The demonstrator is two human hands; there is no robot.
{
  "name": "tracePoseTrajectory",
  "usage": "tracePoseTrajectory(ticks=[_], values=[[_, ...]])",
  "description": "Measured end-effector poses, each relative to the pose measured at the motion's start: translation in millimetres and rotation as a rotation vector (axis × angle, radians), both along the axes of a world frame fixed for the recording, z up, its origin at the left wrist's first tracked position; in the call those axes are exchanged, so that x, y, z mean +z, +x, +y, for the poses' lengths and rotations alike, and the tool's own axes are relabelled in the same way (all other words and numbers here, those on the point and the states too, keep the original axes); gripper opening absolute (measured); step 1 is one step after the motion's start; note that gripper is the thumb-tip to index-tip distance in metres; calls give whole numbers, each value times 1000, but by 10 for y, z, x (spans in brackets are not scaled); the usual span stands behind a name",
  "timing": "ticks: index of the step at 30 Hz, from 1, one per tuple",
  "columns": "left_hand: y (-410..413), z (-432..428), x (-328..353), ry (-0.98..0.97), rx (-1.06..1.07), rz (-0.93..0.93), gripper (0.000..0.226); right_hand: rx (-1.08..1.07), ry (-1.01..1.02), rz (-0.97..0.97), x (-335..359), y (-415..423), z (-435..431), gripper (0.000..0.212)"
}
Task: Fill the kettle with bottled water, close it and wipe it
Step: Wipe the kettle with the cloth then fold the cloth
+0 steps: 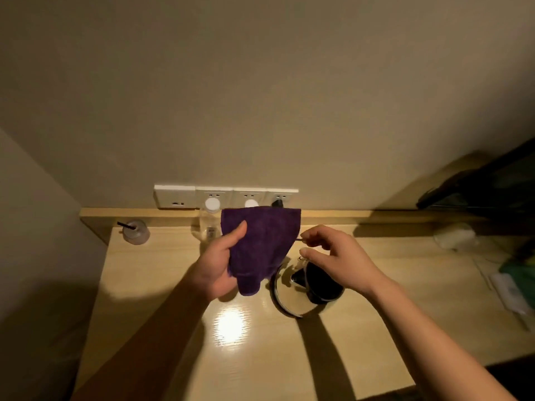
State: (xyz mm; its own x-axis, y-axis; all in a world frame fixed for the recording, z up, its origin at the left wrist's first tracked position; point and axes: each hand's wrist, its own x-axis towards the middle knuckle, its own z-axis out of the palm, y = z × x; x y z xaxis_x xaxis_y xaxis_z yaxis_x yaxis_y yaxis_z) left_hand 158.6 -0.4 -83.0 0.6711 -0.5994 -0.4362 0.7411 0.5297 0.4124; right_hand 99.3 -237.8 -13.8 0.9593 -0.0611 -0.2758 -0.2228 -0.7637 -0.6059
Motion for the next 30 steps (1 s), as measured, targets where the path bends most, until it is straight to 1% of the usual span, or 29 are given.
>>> tracePoseTrajectory(ticks=[2,4,5,7,9,13,14,16,17,18,21,22,25,28,30], values=[[73,-136,-24,88,-50,-93,43,41,-129,74,11,-140,-205,48],[88,-315,-67,218,-160,-192,35,102,-196,153,-3,-288,-342,68],[76,-412,-96,279,-228,-232,37,140,-240,177,-28,-354,-391,77],[38,-622,-171,374,-383,-277,51,206,-327,194,-102,-456,-452,95],[-5,-834,-274,416,-505,-299,60,231,-384,160,-176,-512,-481,104],[25,-1099,-497,419,-530,-272,47,248,-407,78,-284,-535,-534,104],[40,-1138,-526,430,-515,-276,51,249,-404,74,-300,-536,-552,104],[66,-1191,-600,459,-489,-280,72,248,-396,72,-324,-539,-578,103],[74,-1211,-646,462,-478,-274,77,250,-396,71,-333,-542,-589,102],[81,-1223,-700,467,-467,-273,75,252,-403,68,-343,-545,-596,101],[89,-1201,-873,485,-449,-262,53,253,-433,64,-358,-559,-598,101],[81,-1184,-901,485,-450,-242,50,254,-447,62,-358,-559,-593,101],[47,-1162,-902,505,-470,-207,61,254,-499,73,-343,-561,-555,102],[34,-1169,-842,474,-492,-243,55,221,-560,60,-341,-610,-473,100],[24,-1163,-807,418,-483,-277,50,166,-578,38,-361,-659,-396,100]])
